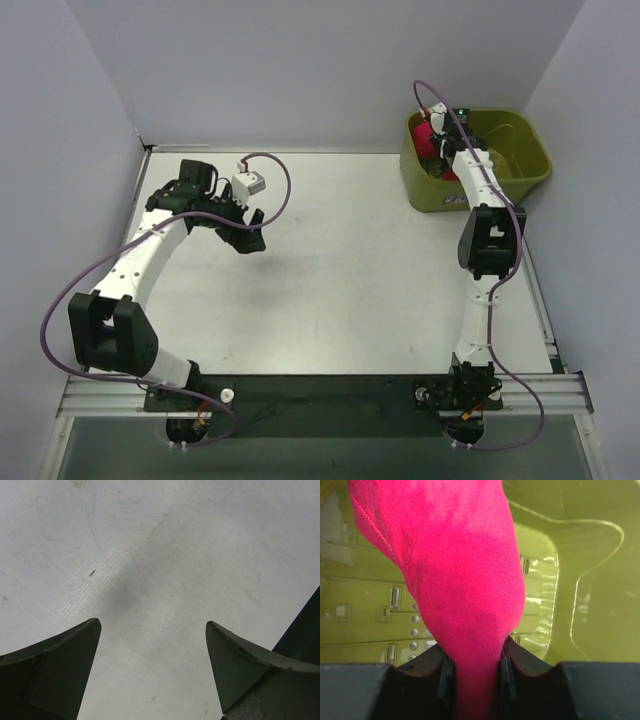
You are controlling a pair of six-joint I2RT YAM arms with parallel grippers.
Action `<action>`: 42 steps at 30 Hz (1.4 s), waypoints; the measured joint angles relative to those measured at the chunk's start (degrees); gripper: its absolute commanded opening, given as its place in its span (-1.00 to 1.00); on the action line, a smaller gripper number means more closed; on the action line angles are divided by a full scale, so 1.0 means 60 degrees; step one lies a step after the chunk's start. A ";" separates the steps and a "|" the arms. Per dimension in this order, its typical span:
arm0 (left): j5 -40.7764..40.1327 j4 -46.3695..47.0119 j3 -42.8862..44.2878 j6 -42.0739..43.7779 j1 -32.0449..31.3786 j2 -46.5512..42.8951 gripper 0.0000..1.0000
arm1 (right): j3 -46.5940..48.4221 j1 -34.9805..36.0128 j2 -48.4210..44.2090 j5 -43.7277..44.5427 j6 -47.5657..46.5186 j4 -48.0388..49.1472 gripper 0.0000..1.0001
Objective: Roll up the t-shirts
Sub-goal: Place the T-shirt in the bin.
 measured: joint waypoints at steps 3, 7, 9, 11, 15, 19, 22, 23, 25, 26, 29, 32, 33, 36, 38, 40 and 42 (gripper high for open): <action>0.0000 0.0007 -0.0062 -0.0062 0.0004 0.0066 0.95 | 0.0222 0.0062 0.0178 0.0175 0.0095 -0.0219 -1.00; 0.0000 0.0018 -0.0066 -0.0080 0.0007 0.0178 0.94 | 0.0539 0.0222 0.0605 0.0251 0.0084 -0.0270 -1.00; 0.0000 0.0047 -0.0066 -0.0084 0.0015 0.0262 0.95 | 0.0670 0.0350 0.0852 0.0255 0.0015 -0.0335 -1.00; 0.0000 0.0062 -0.0062 -0.0091 0.0044 0.0364 0.95 | 0.0838 0.0477 0.1140 0.0262 -0.0055 -0.0401 -1.00; -0.0004 0.0080 -0.0058 -0.0109 0.0084 0.0627 0.95 | 0.1078 0.0616 0.1592 0.0361 -0.0117 -0.0393 -1.00; -0.0004 0.0073 0.0106 -0.0117 0.0091 0.1038 0.95 | 0.1188 0.0616 0.1770 0.0357 0.0131 -0.0408 -0.57; -0.0004 0.0084 0.0437 -0.0131 0.0091 0.1421 0.95 | 0.1202 0.0616 0.1770 0.0353 0.0419 -0.0408 -0.18; -0.0004 0.0091 0.0550 -0.0135 0.0091 0.1515 0.95 | 0.1209 0.0616 0.1770 0.0353 0.0565 -0.0408 -0.09; -0.0007 0.0095 0.0739 -0.0135 0.0091 0.1665 0.95 | 0.1217 0.0608 0.1770 0.0328 0.0896 -0.0433 0.11; -0.0004 0.0113 0.0805 -0.0135 0.0091 0.1719 0.95 | 0.1217 0.0590 0.1770 0.0310 0.1071 -0.0466 0.18; -0.0004 0.0127 0.0954 -0.0135 0.0091 0.1843 0.95 | 0.1217 0.0444 0.1770 0.0029 0.1625 -0.0590 0.32; -0.0004 0.0131 0.0998 -0.0127 0.0087 0.1916 0.95 | 0.1217 0.0255 0.1767 -0.0419 0.2240 -0.0718 0.34; -0.0004 0.0135 0.1009 -0.0124 0.0080 0.1942 0.95 | 0.1217 0.0186 0.1756 -0.0590 0.2463 -0.0754 0.35; -0.0004 0.0135 0.1071 -0.0106 0.0040 0.2018 0.95 | 0.1217 -0.0004 0.1625 -0.1224 0.3082 -0.0933 0.51; -0.0007 0.0138 0.1107 -0.0095 -0.0004 0.2047 0.95 | 0.1195 -0.0182 0.1392 -0.1723 0.3446 -0.1104 0.64; -0.0004 0.0131 0.1151 -0.0069 -0.0058 0.2073 0.95 | 0.1111 -0.0423 0.1009 -0.2251 0.3810 -0.1195 0.88; -0.0011 0.0135 0.1195 -0.0055 -0.0117 0.2106 0.95 | 0.1053 -0.0685 0.0484 -0.2820 0.4204 -0.1242 1.00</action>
